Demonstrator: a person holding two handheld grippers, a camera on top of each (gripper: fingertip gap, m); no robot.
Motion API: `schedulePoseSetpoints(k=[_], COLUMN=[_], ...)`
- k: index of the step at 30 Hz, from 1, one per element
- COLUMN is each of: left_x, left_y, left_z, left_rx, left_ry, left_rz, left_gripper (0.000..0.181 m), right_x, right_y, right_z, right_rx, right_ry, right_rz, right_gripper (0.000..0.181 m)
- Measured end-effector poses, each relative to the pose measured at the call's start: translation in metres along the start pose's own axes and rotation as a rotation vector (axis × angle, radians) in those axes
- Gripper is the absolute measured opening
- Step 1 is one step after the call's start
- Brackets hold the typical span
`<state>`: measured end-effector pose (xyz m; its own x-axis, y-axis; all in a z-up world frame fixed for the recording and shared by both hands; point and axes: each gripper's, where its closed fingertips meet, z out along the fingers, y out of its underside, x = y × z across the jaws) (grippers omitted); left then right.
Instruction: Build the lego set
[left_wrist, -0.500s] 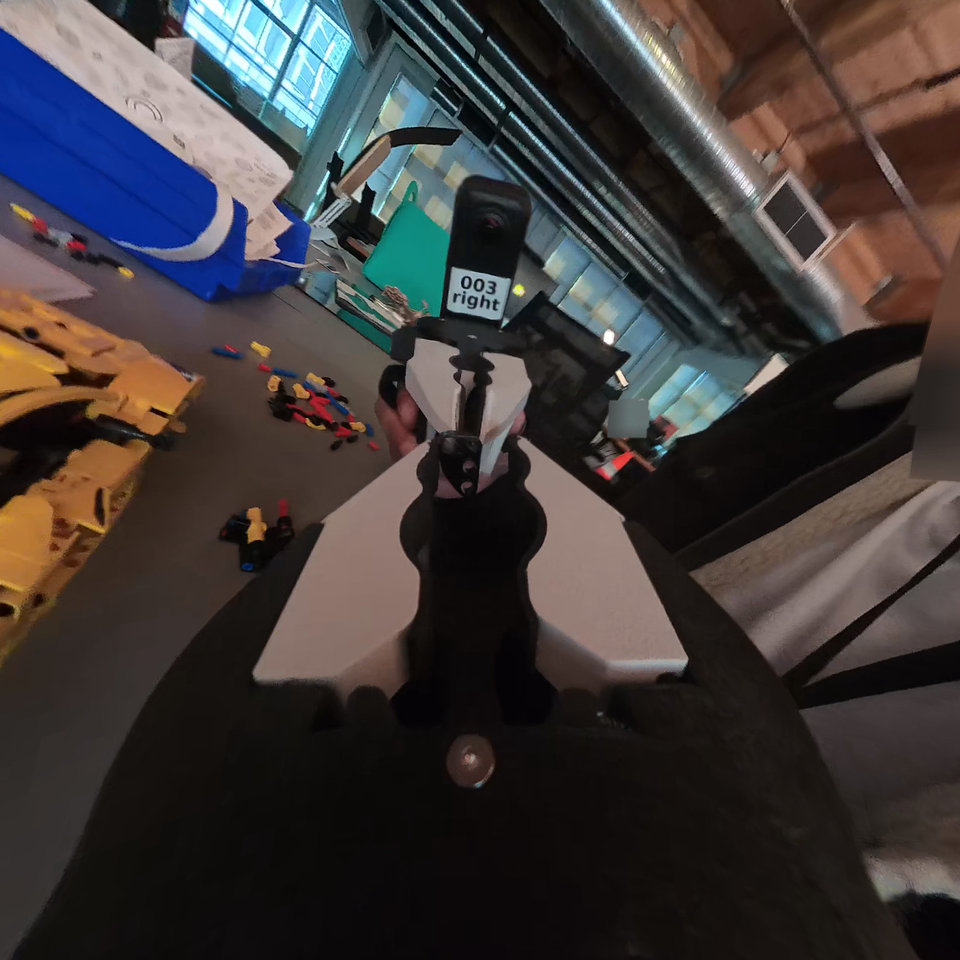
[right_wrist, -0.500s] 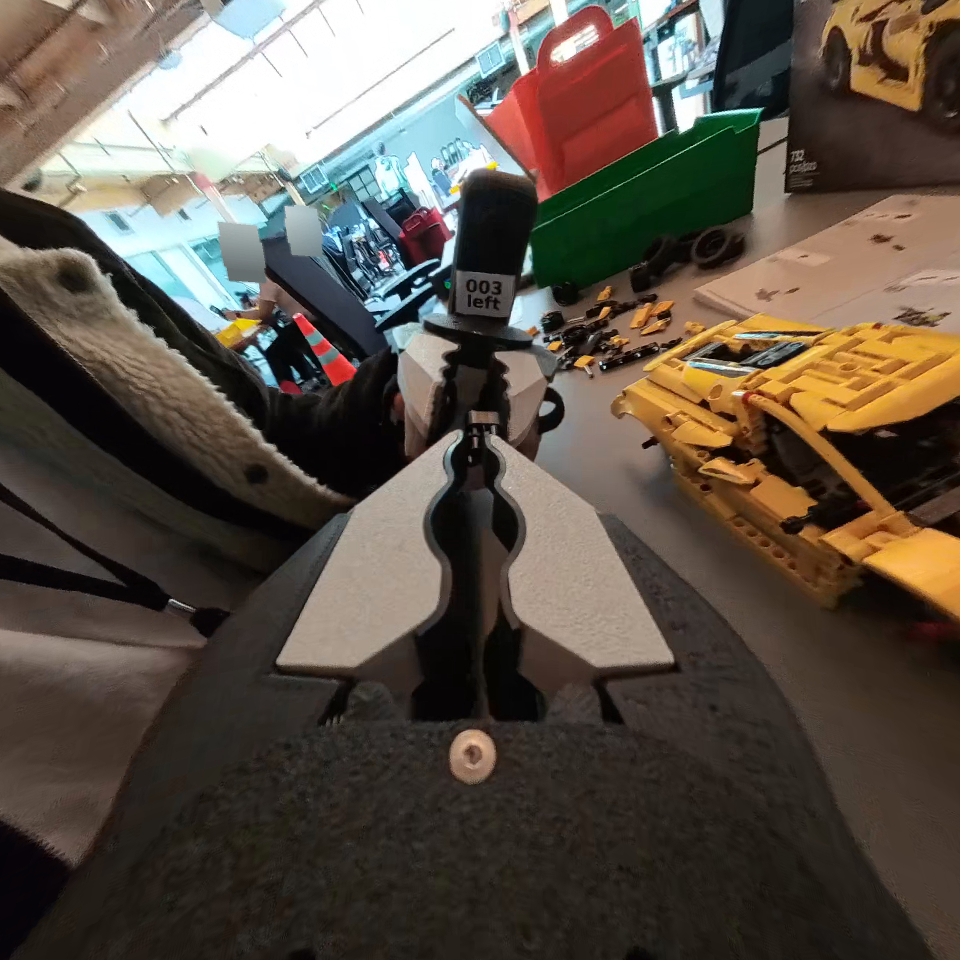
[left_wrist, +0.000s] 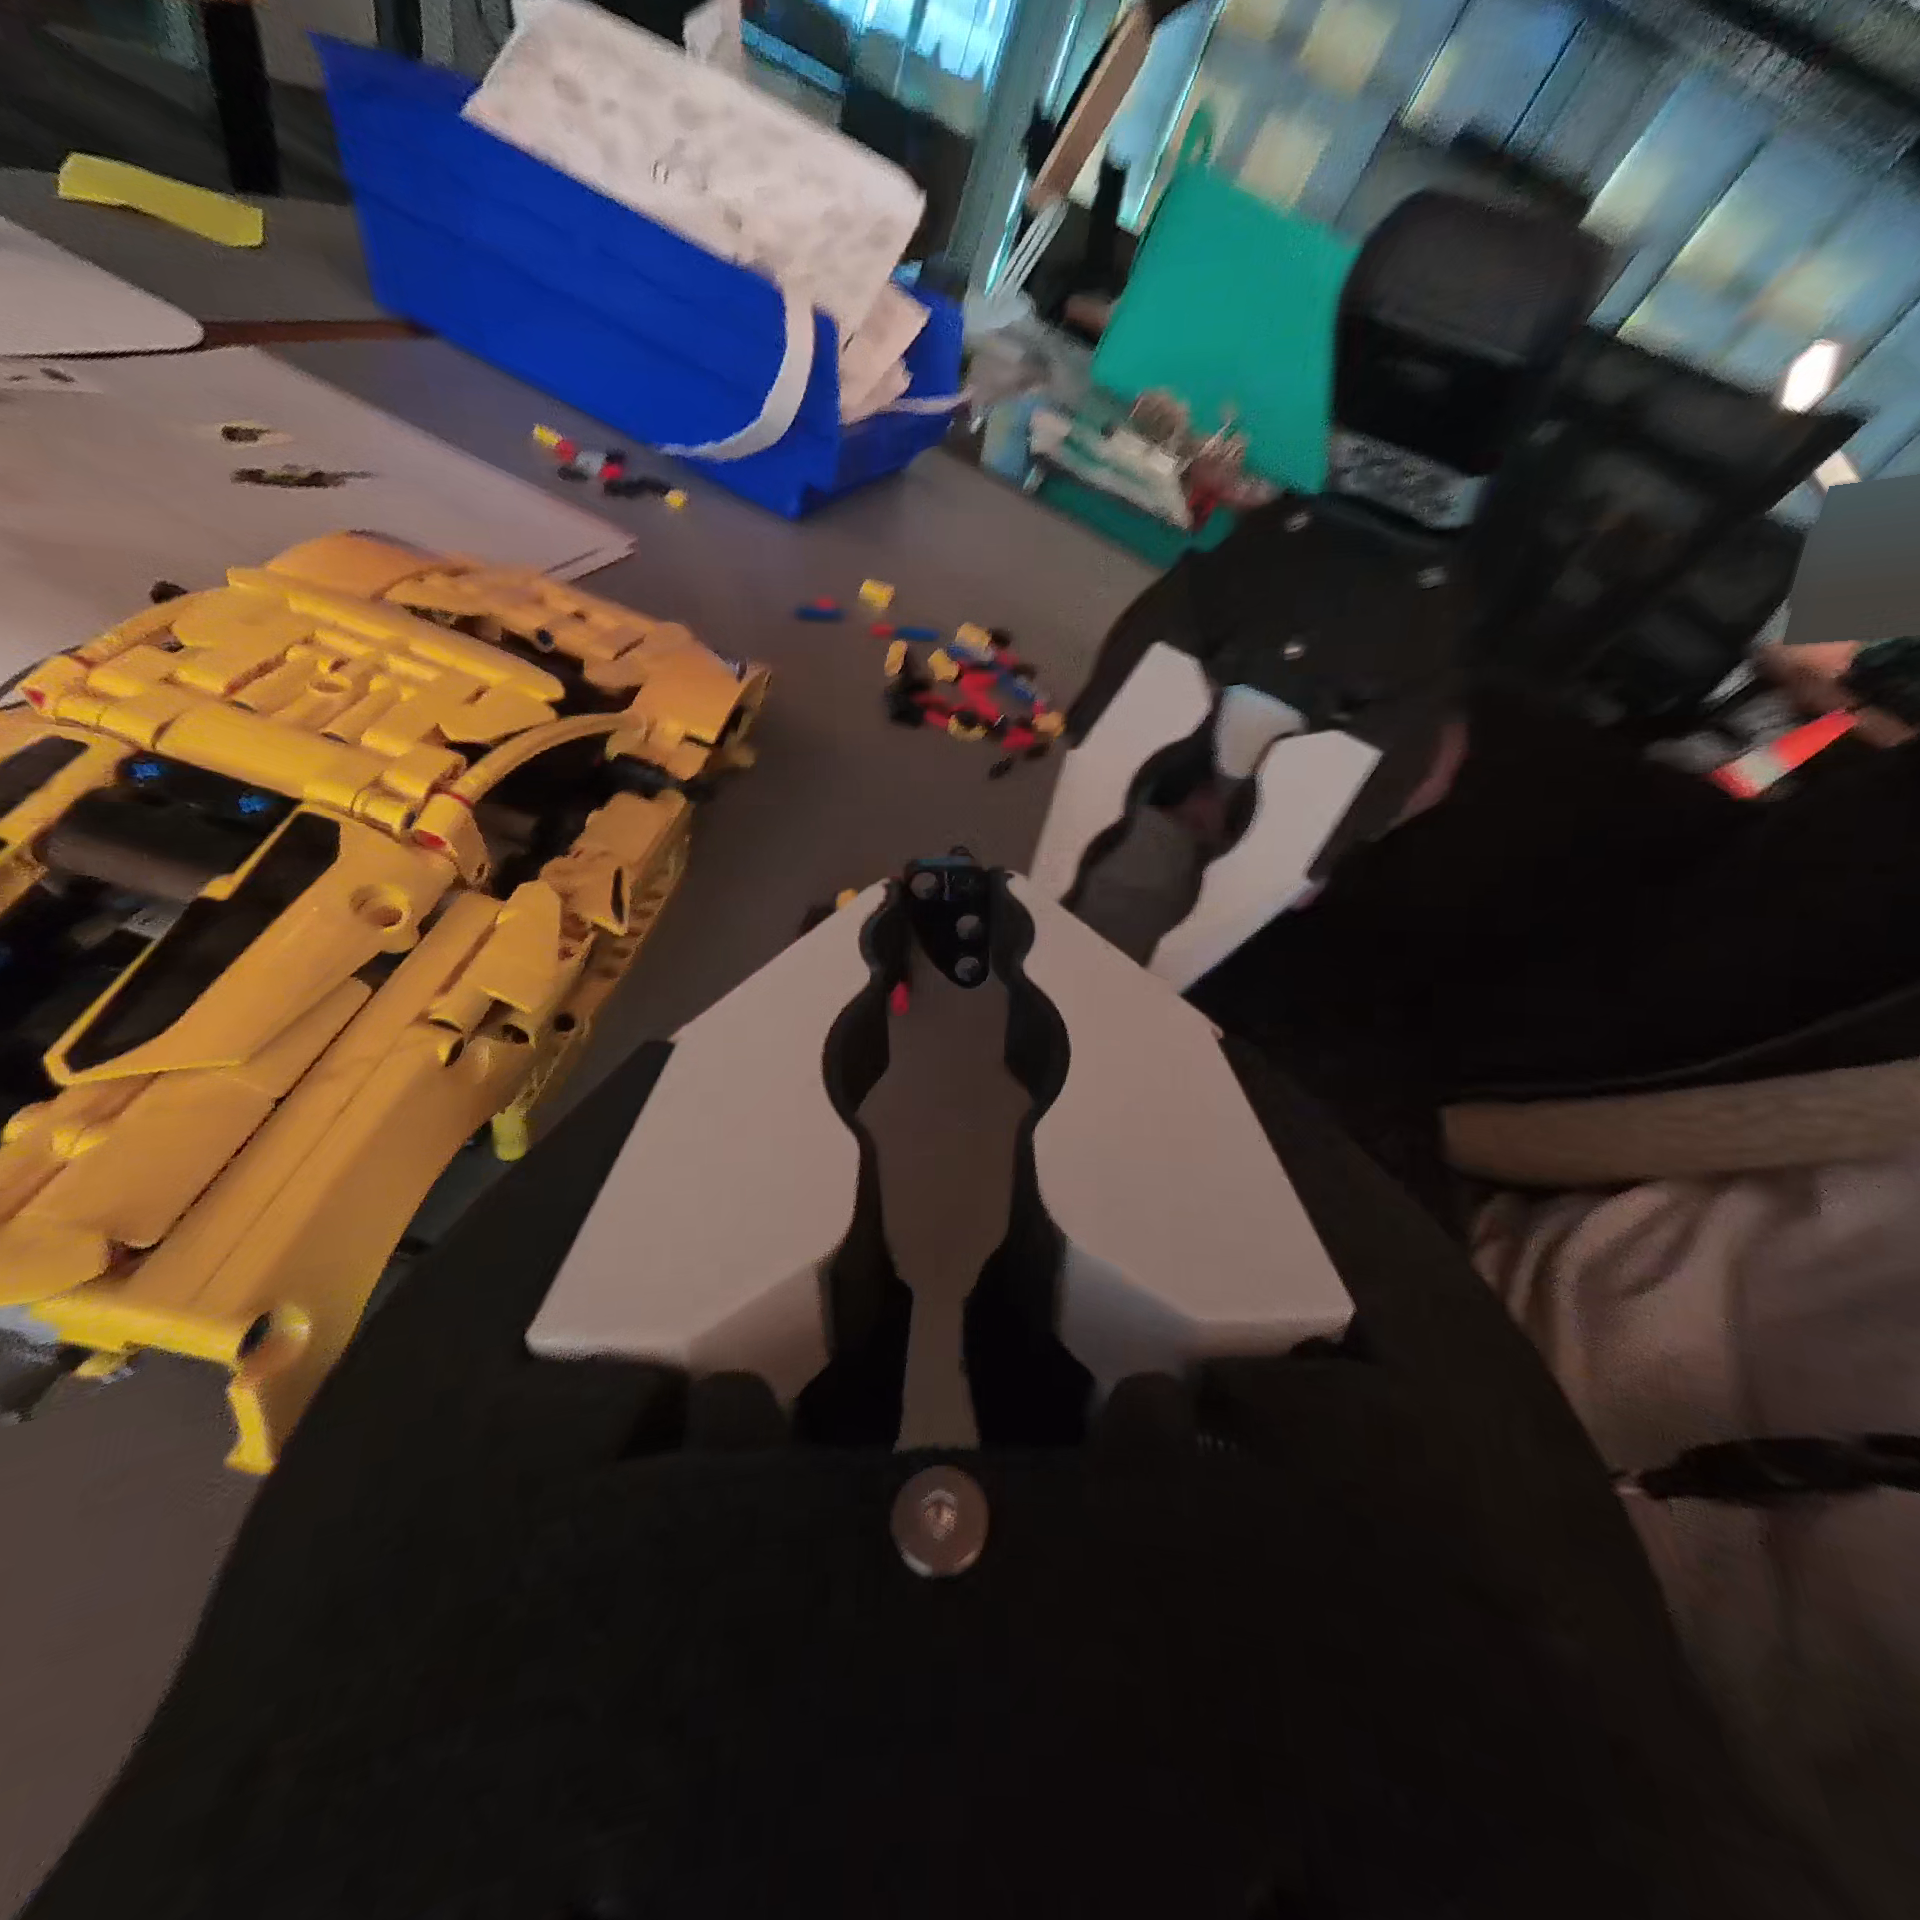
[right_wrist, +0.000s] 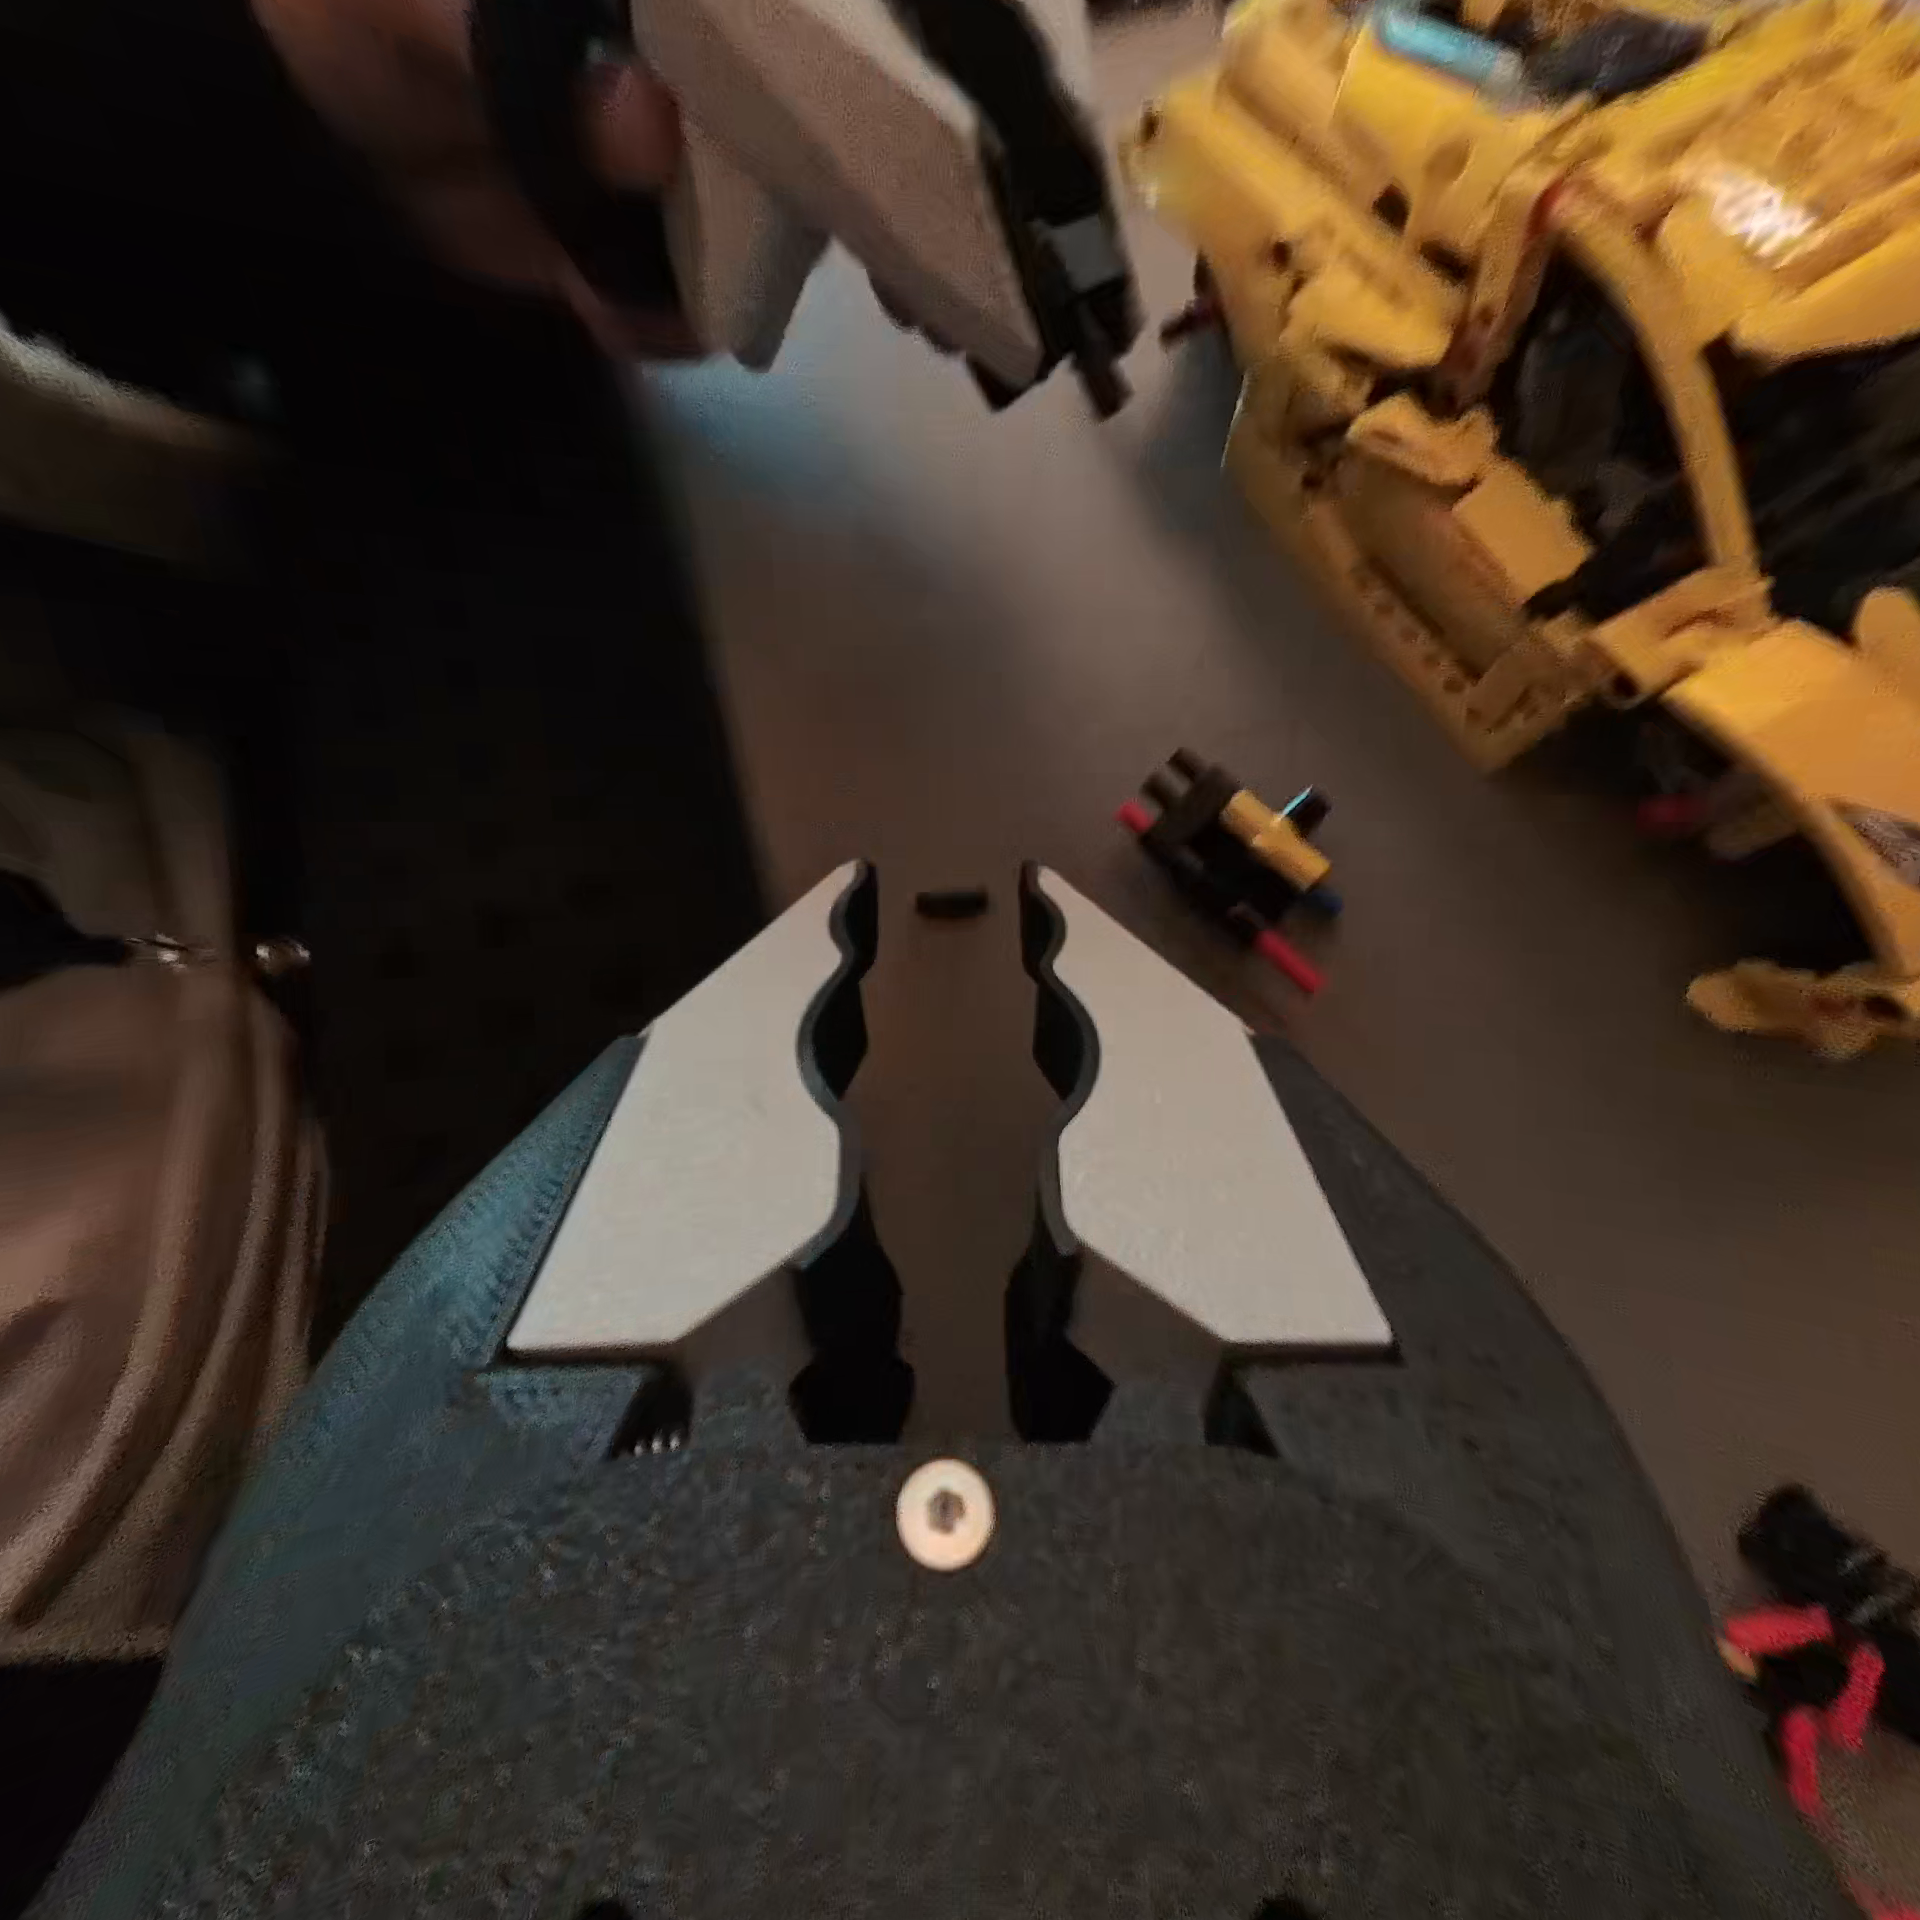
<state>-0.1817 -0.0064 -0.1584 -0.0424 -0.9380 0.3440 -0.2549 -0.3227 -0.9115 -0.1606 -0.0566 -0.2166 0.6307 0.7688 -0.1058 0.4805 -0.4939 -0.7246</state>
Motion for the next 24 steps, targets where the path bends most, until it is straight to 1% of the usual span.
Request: schedulePoseSetpoints(k=[1, 3, 6, 9, 13, 21, 24], left_x=[0.002, 0.007, 0.010, 0.010, 0.009, 0.007, 0.007], left_y=[0.006, 0.020, 0.027, 0.024, 0.022, 0.020, 0.019], left_z=[0.003, 0.011, 0.015, 0.013, 0.011, 0.010, 0.010], left_rx=[-0.037, -0.114, -0.158, -0.141, -0.124, -0.112, -0.107], left_ry=[-0.005, 0.009, 0.025, 0.034, 0.030, 0.032, 0.036], left_rz=[0.019, 0.030, 0.020, -0.001, -0.011, -0.037, -0.046], left_gripper=[0.015, 0.015, 0.015, 0.015, 0.015, 0.015, 0.015], right_x=[-0.003, -0.017, -0.016, -0.008, -0.005, -0.001, 0.000], right_y=[0.005, 0.010, 0.014, 0.014, 0.017, 0.017, 0.017], right_z=[0.002, 0.007, 0.015, 0.017, 0.018, 0.025, 0.024], right_rx=[-0.026, -0.043, -0.072, -0.085, -0.136, -0.165, -0.176], right_ry=[0.038, 0.038, 0.054, 0.066, 0.121, 0.130, 0.139], right_rz=[-0.005, 0.005, 0.040, 0.099, 0.090, 0.093, 0.056], right_gripper=[0.024, 0.018, 0.017, 0.017, 0.014, 0.017, 0.016])
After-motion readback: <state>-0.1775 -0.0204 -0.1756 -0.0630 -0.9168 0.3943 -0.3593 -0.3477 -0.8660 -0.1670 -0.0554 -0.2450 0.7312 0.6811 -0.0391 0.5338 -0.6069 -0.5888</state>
